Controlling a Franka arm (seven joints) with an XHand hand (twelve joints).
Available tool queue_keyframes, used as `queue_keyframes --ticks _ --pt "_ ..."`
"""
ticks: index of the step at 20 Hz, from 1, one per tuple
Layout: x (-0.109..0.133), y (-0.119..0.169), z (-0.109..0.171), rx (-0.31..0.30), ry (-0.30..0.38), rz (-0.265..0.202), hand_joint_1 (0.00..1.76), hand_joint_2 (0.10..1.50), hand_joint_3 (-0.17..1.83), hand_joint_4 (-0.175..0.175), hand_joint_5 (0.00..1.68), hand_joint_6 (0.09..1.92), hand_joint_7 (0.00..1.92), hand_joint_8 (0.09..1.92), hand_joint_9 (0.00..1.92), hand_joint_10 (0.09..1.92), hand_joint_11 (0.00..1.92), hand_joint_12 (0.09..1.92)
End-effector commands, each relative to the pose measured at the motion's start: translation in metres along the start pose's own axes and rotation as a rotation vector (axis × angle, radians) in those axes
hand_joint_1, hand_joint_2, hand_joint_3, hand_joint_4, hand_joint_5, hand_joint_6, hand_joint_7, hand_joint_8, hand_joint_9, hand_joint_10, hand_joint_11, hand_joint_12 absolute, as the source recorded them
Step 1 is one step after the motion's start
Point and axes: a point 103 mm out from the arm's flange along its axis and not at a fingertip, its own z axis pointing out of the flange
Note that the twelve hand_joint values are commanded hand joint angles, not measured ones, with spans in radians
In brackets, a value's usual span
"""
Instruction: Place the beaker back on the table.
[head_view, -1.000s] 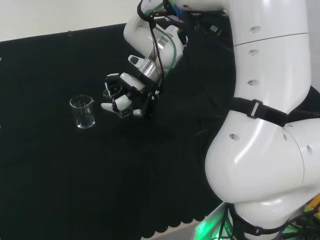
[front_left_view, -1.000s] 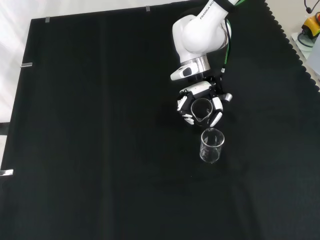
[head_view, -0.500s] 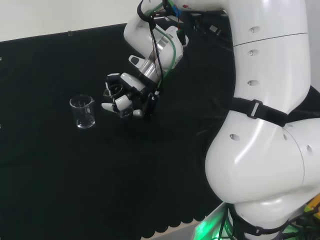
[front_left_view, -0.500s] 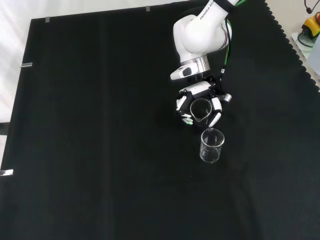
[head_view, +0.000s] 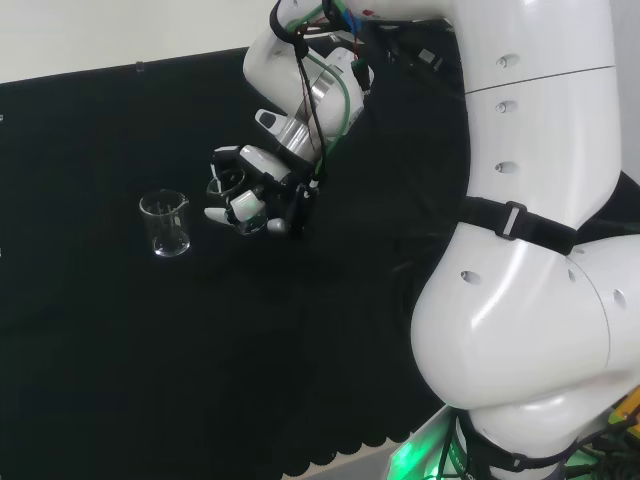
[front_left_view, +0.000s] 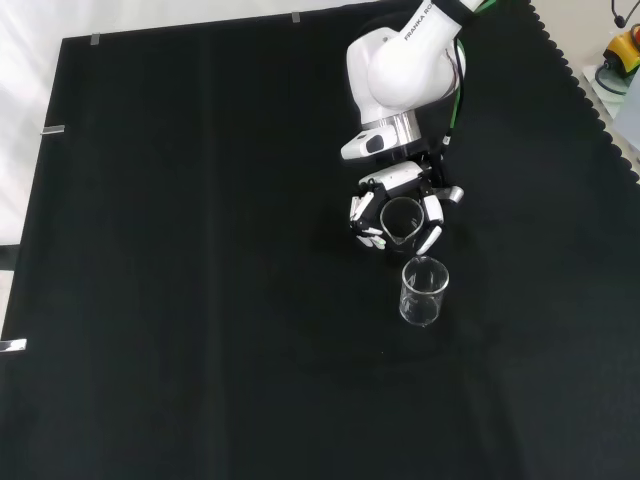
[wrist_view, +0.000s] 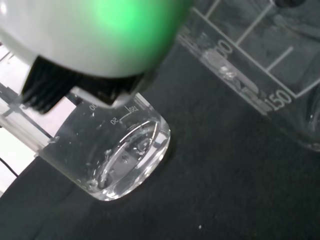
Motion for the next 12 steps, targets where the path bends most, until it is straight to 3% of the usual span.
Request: queue_keyframes --ticks 1,6,9,12 --pt "-0.0008 -0.0044 -0.0021 0.009 -0.017 0.002 1.18 0.44 1.0 -0.175 0.75 1.92 1.3 1.21 1.38 0.5 0.95 1.01" --pt "-0.0017 -0.0062 -0.0026 0.026 -0.003 -0.001 1.12 0.41 1.01 -0.162 0.79 1.85 1.24 1.15 1.27 0.51 0.79 1.11" --pt "-0.0028 -0.0067 -0.0025 0.033 0.006 0.0 1.06 0.37 1.02 -0.103 0.81 1.51 1.09 1.01 1.08 0.52 0.61 1.23" --pt "-0.003 -0.007 -0.0019 0.036 0.005 -0.002 1.04 0.35 1.01 -0.092 0.77 1.31 0.98 0.94 0.97 0.55 0.53 1.27"
